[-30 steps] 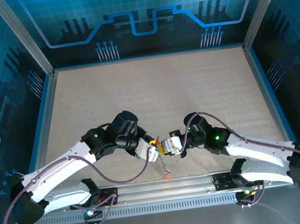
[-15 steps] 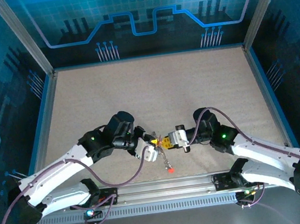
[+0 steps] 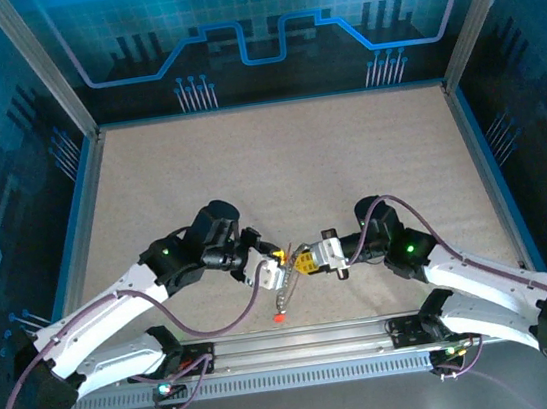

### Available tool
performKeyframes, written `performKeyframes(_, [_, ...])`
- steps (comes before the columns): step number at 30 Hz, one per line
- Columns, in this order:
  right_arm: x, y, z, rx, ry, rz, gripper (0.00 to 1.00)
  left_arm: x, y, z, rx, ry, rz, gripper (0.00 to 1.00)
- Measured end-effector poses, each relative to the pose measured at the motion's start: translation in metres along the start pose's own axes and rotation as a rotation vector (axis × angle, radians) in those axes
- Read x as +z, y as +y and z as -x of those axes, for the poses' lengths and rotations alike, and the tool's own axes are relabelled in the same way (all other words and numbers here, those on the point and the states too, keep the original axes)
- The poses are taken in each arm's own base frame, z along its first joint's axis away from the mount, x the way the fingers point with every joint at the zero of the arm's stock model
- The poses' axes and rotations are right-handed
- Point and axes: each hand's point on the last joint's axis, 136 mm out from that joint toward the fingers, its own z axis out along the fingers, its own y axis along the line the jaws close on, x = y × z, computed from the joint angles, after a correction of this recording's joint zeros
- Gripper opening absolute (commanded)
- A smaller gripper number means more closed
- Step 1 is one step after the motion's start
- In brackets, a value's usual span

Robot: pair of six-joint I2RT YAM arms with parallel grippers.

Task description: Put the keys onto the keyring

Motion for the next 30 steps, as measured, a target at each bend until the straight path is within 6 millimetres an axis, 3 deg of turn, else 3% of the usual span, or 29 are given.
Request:
performKeyframes(8, [0.000,0.000,0.000,-0.007,0.002,0.000,0.00,0.002,0.004,-0.002,-0.029,-0.012,0.022,0.00])
performKeyframes(30, [0.000,0.001,-0.001,-0.019,0.004,0.002,0.00,-0.002,-0.011,0.012,0.039,-0.108,-0.014,0.00])
